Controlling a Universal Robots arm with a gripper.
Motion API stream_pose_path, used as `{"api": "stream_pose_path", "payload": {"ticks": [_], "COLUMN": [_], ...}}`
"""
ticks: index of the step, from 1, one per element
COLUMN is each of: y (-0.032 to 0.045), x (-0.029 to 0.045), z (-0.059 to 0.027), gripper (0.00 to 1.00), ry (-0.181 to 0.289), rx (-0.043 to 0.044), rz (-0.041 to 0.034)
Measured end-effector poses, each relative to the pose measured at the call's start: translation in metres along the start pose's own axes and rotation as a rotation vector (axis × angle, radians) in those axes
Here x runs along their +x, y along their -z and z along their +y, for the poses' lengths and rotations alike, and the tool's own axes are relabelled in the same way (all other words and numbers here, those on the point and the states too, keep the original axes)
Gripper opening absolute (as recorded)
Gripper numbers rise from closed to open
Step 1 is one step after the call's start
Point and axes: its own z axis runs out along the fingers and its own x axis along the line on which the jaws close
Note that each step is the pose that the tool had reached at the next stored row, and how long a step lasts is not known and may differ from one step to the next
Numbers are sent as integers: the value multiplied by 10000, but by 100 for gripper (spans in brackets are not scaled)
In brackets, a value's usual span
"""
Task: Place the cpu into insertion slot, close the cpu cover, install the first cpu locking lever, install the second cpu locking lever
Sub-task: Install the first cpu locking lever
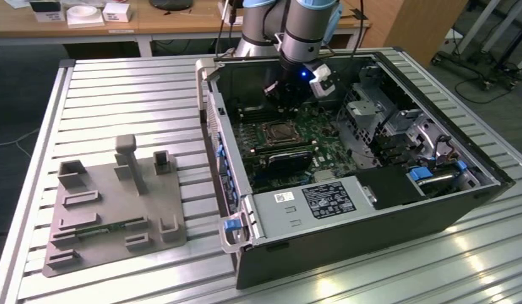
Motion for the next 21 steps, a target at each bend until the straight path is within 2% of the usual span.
{"api": "stream_pose_path", "payload": {"ticks": [7,13,21], "y": [-4,-7,-18], "x": [-1,0,0], "z": [0,0,-1], "gripper": [10,10,10], "ry": [0,0,0], "rx": [9,192,206], "rz": [-2,7,6]}}
